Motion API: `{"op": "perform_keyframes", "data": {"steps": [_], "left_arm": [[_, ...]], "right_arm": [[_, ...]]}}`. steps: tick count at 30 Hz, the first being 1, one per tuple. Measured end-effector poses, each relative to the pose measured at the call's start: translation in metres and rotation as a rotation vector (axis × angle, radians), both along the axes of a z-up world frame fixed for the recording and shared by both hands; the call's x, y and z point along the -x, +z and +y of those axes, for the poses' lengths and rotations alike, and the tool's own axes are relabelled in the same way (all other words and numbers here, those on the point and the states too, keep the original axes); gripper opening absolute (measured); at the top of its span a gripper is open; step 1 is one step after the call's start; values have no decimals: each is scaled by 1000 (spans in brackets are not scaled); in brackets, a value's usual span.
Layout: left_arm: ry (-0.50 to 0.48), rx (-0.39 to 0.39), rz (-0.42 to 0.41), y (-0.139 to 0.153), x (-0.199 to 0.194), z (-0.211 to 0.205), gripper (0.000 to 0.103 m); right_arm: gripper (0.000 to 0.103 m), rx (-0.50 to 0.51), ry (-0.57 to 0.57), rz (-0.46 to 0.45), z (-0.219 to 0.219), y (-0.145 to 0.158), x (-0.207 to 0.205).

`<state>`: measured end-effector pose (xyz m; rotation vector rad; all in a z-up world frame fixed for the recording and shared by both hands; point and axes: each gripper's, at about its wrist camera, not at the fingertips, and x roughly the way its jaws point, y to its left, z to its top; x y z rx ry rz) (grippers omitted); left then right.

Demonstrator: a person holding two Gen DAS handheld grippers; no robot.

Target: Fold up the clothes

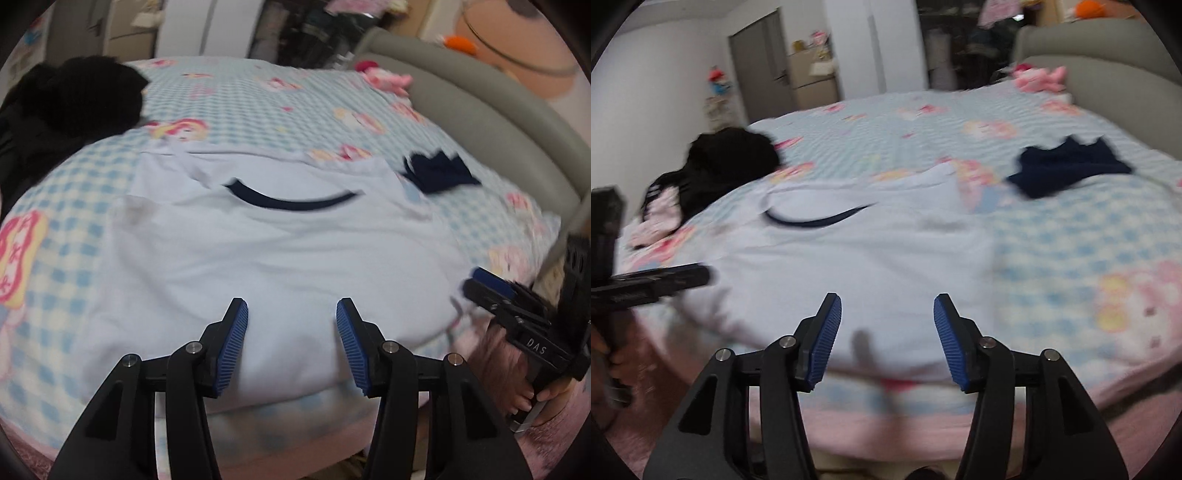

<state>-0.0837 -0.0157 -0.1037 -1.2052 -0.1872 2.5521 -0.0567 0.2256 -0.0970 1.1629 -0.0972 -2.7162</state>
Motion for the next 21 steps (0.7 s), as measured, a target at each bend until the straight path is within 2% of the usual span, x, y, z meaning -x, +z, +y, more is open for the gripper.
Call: {"op": "perform_keyframes", "data": {"steps": [1,2,4,6,8,11,13,14,18,21], "left_arm": [[-7,-10,11,0,0,3,53],[-17,-17,18,0,1,4,53],[-15,35,8,-4,5,4,52],[6,98,-21,-13,9,0,52],[8,93,-50,-18,8,-7,52],[7,98,-49,-14,-2,-19,51],[53,101,-42,-11,-6,-36,50],[81,81,-45,-10,-6,-46,49],[197,-110,-59,-4,-10,-86,49],[206,-159,-40,3,-24,-88,50]], "right_arm": [[54,5,20,-4,-5,-2,0],[54,-24,13,-46,-11,-13,5],[53,-91,13,-77,-21,-28,11],[53,-111,11,-62,-24,-26,13],[52,-103,7,-68,-20,-22,11],[52,-146,-12,-68,-12,-22,0],[50,-127,-61,-81,-1,-19,-4],[45,-117,-84,-84,5,-18,-8],[43,-68,-165,-83,27,-10,-12],[45,29,-182,-45,39,1,-20]]}}
